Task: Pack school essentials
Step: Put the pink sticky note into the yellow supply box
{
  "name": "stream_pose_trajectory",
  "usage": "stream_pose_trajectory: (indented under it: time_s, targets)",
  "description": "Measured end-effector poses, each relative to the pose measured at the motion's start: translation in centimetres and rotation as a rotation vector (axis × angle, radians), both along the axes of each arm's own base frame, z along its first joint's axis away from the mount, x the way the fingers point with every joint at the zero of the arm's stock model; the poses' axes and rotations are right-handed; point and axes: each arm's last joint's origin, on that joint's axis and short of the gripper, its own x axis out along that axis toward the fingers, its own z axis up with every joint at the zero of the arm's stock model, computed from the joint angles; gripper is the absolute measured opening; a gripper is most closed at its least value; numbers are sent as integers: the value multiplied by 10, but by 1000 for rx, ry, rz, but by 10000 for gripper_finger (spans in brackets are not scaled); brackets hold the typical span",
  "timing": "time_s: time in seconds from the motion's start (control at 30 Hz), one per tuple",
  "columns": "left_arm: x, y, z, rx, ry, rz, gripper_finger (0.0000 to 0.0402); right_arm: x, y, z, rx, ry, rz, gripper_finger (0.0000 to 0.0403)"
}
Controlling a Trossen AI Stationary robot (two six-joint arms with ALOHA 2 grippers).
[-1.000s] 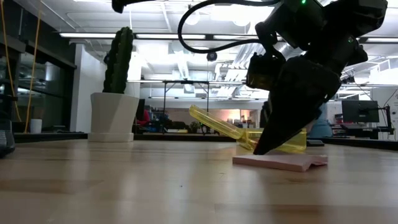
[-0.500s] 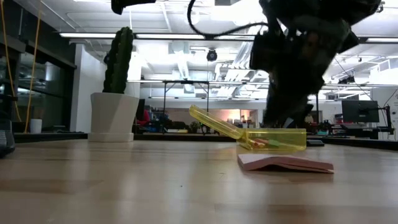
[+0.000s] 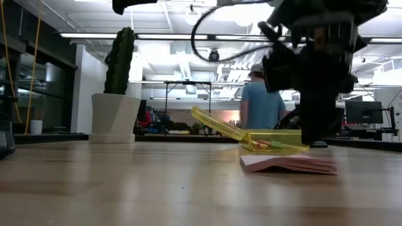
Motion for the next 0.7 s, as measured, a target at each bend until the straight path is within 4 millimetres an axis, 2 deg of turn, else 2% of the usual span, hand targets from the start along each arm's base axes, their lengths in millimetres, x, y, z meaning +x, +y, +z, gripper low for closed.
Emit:
stream_pose_trajectory:
  time_s: [0.13,0.23,0.53,0.7]
  targets:
    - [0,0,0,-2,0,0,216,0,0,-13,-4,79,-61,197]
    - [0,0,0,-2,-1,0,216,0,0,-14,-12,102,-111,211]
    - [0,-1,-1,-84,-28,-7,216,4,0,-13,28,94,-252,195]
    - [13,-5,-18,-233,57,-109,216,6,0,-17,32,103,-250,185]
